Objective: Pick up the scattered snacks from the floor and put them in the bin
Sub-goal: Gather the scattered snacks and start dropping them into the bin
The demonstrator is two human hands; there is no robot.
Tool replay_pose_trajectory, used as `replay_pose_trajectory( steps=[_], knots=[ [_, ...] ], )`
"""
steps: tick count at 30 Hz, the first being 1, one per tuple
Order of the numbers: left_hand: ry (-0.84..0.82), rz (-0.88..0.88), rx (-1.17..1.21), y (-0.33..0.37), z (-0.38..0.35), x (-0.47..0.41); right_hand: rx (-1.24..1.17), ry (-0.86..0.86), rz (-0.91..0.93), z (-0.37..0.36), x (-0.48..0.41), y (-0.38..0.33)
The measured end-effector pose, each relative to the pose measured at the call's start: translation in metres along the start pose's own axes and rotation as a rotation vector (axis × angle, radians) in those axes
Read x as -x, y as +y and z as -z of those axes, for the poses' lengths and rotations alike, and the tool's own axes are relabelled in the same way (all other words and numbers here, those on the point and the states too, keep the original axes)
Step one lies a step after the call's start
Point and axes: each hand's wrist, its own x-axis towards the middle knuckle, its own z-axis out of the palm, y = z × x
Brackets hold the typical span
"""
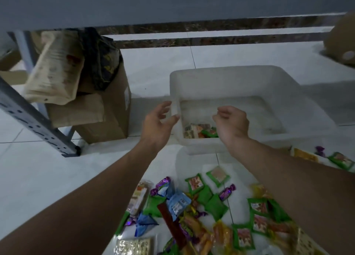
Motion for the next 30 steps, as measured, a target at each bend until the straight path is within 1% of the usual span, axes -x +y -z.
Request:
replay_pose_trajectory(
  steps=[3, 6, 10, 12, 17, 21, 25, 30],
  knots=[
    [0.053, -0.039, -0.067, -0.003, 0.031, 0.019, 0.073, -0.102, 0.152, -0.013, 0.028, -0.017],
    [0.125, -0.039, -0.102, -0.010, 0.072, 0.042, 0.134, -0.209, 0.278, -0.030, 0.061, -0.034],
    [0.213, -0.023, -0.112, -0.020, 0.139, 0.080, 0.156, -0.333, 0.354, -0.063, 0.117, -0.054],
    [0.293, 0.002, -0.149, -0.028, 0.174, 0.103, 0.183, -0.411, 0.393, -0.084, 0.148, -0.062],
    [0.448, 0.118, -0.210, -0.064, 0.253, 0.169, 0.212, -0.652, 0.419, -0.133, 0.231, -0.063],
    [0.497, 0.210, -0.329, -0.096, 0.294, 0.224, 0.279, -0.784, 0.445, -0.161, 0.282, -0.054],
    [0.507, 0.283, -0.506, -0.125, 0.321, 0.267, 0.353, -0.854, 0.479, -0.180, 0.312, -0.044],
    [0.514, 0.358, -0.537, -0.150, 0.338, 0.292, 0.406, -0.909, 0.493, -0.196, 0.337, -0.033]
  ],
)
